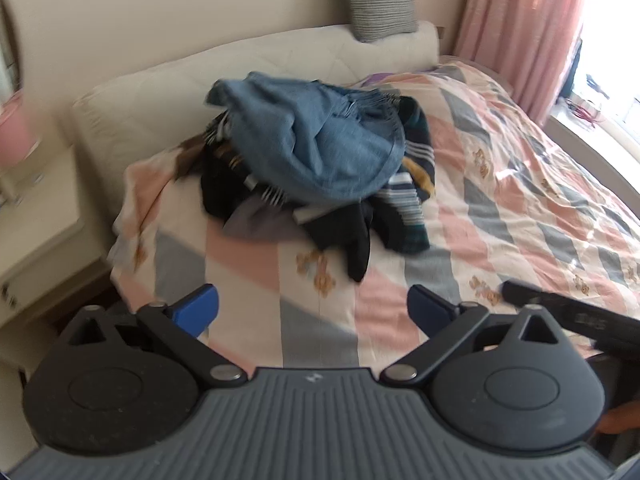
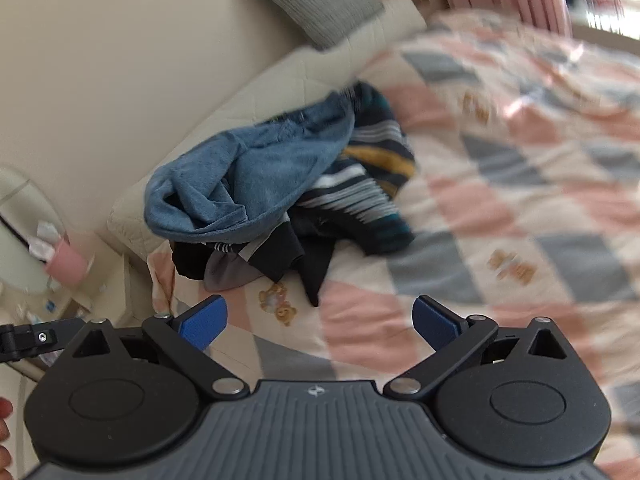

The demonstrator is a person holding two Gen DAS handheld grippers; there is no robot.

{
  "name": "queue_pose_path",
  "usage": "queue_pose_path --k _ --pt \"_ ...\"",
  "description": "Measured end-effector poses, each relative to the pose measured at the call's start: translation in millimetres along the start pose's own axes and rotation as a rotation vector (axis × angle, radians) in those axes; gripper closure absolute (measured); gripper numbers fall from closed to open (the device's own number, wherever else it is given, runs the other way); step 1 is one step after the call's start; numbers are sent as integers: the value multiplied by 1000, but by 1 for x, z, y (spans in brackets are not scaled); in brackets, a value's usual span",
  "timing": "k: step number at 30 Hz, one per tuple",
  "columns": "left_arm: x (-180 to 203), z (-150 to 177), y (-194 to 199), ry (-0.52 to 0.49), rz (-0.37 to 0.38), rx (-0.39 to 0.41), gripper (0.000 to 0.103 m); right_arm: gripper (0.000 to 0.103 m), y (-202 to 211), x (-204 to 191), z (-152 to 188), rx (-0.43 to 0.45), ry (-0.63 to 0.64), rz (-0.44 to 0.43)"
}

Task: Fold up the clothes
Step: 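Grasp the blue jeans with both grippers and lift them off the pile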

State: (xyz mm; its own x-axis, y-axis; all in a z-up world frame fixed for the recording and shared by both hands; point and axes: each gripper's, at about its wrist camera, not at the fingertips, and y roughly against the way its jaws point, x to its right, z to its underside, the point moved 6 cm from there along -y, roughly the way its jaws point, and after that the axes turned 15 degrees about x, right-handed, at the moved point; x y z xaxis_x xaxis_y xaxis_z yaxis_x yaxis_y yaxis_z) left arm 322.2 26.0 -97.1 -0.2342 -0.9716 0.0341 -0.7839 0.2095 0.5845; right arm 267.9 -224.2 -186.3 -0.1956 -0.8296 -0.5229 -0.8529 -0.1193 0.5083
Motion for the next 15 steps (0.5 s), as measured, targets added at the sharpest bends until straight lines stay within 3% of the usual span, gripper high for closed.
queue_pose_path --k 2,6,7,10,15 --pt "-5 -18 -21 -8 27 8 14 10 -32 0 1 -48 -94 -13" --pt "-20 -53 -65 -2 56 19 24 14 -81 2 -3 -70 -225 -30" --pt "-25 -61 -76 6 55 21 24 14 -90 1 -6 -63 -250 -39" --pt "-42 -83 -109 40 44 27 6 14 -114 -3 -13 -54 -324 -65" --pt "-86 -104 -171 146 -20 -9 5 14 -161 -2 -15 -57 -440 -69"
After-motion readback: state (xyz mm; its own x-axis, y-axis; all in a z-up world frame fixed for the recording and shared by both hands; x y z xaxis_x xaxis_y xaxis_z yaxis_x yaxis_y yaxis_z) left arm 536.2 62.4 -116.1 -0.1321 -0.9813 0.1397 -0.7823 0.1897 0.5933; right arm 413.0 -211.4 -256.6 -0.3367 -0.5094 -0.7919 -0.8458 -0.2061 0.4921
